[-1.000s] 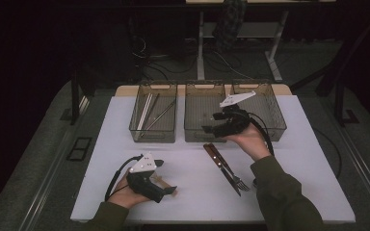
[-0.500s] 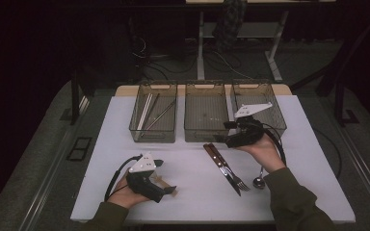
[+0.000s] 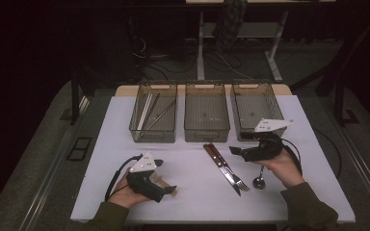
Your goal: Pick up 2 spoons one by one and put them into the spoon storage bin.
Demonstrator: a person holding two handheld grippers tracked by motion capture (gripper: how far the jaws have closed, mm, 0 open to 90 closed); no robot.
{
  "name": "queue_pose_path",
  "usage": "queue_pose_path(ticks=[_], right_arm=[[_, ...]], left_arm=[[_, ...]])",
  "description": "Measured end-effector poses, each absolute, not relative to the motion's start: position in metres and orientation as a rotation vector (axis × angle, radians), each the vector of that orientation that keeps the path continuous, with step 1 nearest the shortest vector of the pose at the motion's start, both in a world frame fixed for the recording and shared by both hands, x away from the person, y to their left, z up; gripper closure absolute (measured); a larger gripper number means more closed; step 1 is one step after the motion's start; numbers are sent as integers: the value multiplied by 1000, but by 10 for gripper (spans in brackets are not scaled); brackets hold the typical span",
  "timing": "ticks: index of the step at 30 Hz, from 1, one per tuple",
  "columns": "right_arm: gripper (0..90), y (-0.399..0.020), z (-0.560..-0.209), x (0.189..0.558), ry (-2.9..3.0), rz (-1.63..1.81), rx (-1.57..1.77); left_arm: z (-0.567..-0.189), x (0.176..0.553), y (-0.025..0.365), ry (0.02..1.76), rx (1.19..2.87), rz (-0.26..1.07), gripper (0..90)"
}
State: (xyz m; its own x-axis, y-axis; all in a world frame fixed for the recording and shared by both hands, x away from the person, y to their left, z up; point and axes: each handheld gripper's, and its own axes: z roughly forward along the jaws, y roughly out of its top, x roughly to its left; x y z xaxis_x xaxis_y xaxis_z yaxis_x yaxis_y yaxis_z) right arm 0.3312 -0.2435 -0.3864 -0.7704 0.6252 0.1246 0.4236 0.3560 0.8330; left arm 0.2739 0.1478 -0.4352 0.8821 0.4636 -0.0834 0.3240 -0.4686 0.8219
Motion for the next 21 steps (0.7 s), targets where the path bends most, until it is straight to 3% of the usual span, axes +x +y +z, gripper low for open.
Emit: queue_pose_path(ticks=[4,21], right_arm=[[185,-255,-395,321,2362,1400,992],[171,-281,-433,273,2340,1306,1038]], left_arm=[[-435,274,148,569,2099,185,0],[-432,274,150,569,2100,193,0]])
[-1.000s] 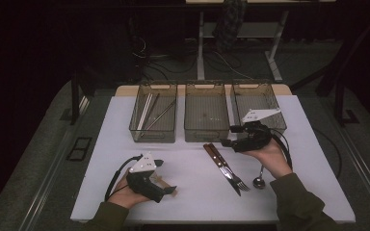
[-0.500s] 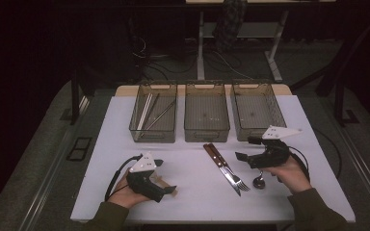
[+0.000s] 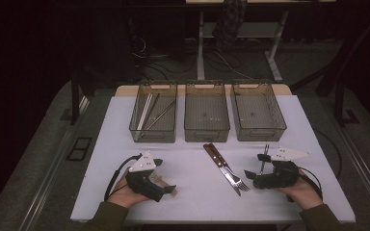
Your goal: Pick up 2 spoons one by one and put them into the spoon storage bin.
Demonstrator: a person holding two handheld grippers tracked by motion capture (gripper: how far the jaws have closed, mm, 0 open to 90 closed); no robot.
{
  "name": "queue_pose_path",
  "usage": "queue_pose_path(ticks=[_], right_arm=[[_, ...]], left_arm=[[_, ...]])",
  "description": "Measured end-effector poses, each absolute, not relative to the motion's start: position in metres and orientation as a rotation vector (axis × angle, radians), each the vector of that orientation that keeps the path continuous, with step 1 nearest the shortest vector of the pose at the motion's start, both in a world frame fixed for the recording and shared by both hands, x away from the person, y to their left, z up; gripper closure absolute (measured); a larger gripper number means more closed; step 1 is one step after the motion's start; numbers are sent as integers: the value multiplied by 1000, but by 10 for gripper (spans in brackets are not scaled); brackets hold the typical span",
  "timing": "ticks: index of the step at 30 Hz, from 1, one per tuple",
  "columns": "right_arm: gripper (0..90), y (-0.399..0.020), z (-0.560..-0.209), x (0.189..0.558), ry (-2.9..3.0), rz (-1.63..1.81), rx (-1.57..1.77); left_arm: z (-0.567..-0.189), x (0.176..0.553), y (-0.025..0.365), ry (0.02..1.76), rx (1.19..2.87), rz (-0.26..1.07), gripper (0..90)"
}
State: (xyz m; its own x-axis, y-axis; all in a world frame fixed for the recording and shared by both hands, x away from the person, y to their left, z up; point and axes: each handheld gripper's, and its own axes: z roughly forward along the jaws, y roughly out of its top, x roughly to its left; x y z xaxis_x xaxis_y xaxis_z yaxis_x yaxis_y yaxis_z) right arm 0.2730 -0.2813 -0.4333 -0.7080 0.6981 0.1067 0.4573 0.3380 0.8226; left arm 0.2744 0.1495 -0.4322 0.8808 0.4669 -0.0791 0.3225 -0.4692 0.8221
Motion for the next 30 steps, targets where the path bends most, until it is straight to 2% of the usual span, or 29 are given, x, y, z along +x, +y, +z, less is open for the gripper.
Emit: queue_pose_path(ticks=[3,6,9,13,19,27,30], right_arm=[[171,-289,-436,268,2331,1303,1056],[172,-296,-438,262,2324,1299,1076],[172,-301,-439,258,2322,1291,1086],[172,-305,-440,255,2316,1293,1098],[172,-303,-441,255,2329,1282,1086],[172,-302,-442,255,2337,1266,1084],[172,-302,-442,256,2337,1267,1083]], left_arm=[[-430,275,151,580,2099,198,9],[-427,275,153,590,2098,210,71],[-424,275,157,602,2099,228,183],[-419,274,162,606,2104,222,395],[-420,272,163,565,2159,136,623],[-424,272,164,599,2232,102,881],[-425,272,169,637,2267,123,891]])
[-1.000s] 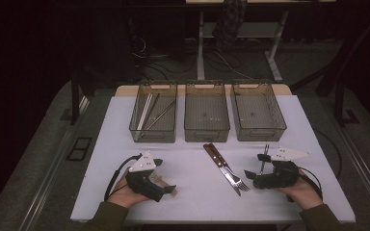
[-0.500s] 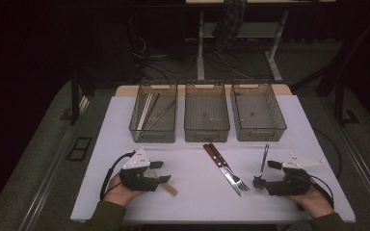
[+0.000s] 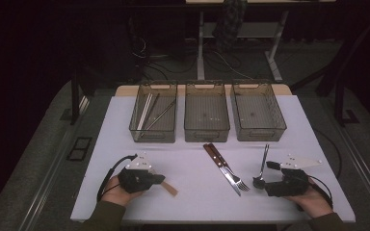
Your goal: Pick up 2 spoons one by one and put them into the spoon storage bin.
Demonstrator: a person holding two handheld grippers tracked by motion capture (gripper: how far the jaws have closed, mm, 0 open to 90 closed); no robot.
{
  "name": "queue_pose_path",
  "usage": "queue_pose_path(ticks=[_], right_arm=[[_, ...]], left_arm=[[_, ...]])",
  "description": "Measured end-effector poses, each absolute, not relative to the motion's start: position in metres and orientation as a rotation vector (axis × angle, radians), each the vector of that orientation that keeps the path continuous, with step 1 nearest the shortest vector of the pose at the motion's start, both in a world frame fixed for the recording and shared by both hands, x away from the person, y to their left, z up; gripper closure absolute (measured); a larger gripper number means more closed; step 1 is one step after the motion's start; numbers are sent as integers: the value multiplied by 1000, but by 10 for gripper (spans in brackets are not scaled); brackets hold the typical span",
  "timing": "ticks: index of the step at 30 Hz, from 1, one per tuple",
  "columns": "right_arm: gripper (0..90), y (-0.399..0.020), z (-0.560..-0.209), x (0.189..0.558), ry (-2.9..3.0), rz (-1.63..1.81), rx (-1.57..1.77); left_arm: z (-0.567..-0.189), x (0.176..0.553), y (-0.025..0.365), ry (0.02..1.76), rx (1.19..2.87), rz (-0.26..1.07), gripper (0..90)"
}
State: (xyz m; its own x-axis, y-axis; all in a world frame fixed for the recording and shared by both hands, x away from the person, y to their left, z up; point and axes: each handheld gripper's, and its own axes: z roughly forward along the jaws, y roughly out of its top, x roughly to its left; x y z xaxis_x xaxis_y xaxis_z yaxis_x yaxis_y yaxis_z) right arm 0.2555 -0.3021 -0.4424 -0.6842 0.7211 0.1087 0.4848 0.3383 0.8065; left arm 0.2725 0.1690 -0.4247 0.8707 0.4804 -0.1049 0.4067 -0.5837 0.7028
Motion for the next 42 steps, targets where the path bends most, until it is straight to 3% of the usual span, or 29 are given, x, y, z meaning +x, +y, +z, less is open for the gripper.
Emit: queue_pose_path(ticks=[28,42], right_arm=[[172,-300,-443,255,2346,1241,1068],[172,-301,-443,255,2349,1239,1067]], left_arm=[[-429,288,170,719,2290,220,892],[-437,297,162,747,2355,195,892]])
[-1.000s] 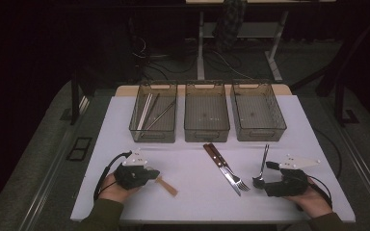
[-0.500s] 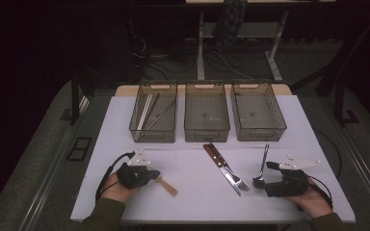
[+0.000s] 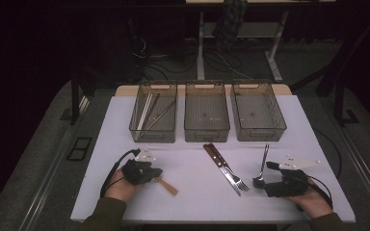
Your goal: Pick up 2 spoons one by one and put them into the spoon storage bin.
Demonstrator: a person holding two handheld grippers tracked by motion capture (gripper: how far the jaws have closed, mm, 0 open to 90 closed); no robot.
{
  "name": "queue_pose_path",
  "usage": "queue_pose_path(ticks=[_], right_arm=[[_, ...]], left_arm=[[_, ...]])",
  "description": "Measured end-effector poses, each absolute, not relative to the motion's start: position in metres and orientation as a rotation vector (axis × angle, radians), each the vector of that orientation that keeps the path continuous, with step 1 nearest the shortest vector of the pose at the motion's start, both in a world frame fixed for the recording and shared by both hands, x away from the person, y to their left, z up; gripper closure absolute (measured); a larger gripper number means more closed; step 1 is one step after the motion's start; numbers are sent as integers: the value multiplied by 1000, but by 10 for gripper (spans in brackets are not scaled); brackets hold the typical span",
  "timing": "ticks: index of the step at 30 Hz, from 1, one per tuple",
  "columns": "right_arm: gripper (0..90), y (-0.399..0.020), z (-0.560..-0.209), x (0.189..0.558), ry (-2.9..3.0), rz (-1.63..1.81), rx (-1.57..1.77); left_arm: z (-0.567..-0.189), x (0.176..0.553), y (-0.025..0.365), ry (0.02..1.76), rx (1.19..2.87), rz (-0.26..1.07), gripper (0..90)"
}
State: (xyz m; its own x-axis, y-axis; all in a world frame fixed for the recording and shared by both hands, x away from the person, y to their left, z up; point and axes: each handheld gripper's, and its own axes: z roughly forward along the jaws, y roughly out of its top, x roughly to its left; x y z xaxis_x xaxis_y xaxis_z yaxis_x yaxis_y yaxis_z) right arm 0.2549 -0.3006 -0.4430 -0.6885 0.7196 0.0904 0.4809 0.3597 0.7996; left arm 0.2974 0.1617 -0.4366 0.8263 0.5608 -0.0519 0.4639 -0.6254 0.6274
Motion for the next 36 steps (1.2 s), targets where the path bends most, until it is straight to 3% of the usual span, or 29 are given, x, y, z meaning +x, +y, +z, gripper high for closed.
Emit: queue_pose_path(ticks=[33,36], right_arm=[[172,-300,-445,256,2367,1229,1065],[172,-299,-445,256,2367,1229,1065]], left_arm=[[-435,271,193,802,2349,102,889],[-431,272,193,778,2301,125,782]])
